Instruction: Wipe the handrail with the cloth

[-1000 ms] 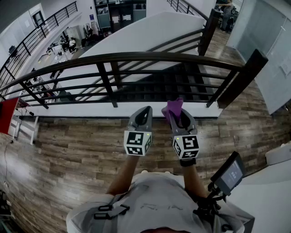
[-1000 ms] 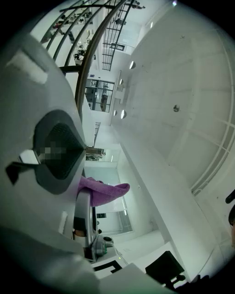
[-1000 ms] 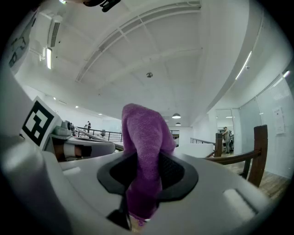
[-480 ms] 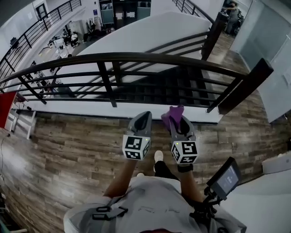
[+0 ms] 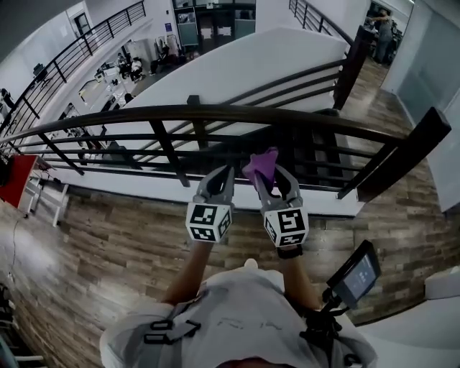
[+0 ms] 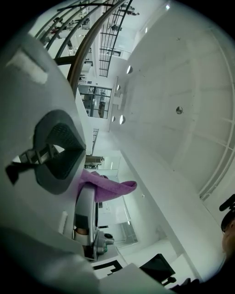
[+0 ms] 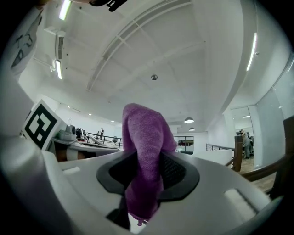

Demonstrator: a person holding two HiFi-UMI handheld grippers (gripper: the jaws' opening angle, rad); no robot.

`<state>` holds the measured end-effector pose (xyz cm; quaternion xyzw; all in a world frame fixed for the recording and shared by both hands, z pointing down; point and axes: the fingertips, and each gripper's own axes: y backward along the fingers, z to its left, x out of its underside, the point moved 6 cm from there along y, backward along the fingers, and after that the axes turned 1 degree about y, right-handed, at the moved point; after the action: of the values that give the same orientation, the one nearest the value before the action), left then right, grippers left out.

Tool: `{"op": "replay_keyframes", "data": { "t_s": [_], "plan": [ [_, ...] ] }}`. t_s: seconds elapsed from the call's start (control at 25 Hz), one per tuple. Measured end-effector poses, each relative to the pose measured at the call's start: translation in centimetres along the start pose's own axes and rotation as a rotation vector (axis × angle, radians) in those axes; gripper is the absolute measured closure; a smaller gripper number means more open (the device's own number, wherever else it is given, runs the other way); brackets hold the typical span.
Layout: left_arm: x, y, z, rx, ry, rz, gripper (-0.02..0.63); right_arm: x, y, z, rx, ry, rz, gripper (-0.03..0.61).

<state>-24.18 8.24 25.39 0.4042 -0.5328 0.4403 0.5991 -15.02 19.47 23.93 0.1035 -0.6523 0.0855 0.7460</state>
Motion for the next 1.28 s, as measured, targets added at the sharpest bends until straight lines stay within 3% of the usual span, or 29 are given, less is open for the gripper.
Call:
{"op": "replay_keyframes", "data": {
  "t_s": [0.12,0.48,0.72,0.88,1.12,1.28],
  "plan": [
    [-0.1,-3.0,-0.3,-0.006,-0.005,-0.004,0.614,0.5,-1.1,-2.4,-0.032,0.016,-0.005,0.442],
    [1.0,-7.2,1.8,-0.052,0.002,0.02,0.615,4.1,-4.3,-5.6,-0.051,-0.08,0.035,0.442],
    [1.7,-12.8,5.6,0.021,0.017,-0.006,0.615,5.7,-9.4,-7.4,-0.021,-0.053,0.08,0.442],
    [0.8,-16.2,10.7,0.046,0.012,-0.016,0.615,5.8,-15.9,-8.0,-0.029,-0.02,0.118,0.443],
    [-0.4,-18.7,19.5,-0.043,0.009,-0.058,0.615,6.4,-27.3,-7.1,-0.142,-0.009,0.168,0.445],
    [-0.8,-16.7,26.5,-0.153,0.033,-0.066,0.615,7.7,-35.6,-2.5,-0.286,0.019,0.245,0.443]
  ]
}}
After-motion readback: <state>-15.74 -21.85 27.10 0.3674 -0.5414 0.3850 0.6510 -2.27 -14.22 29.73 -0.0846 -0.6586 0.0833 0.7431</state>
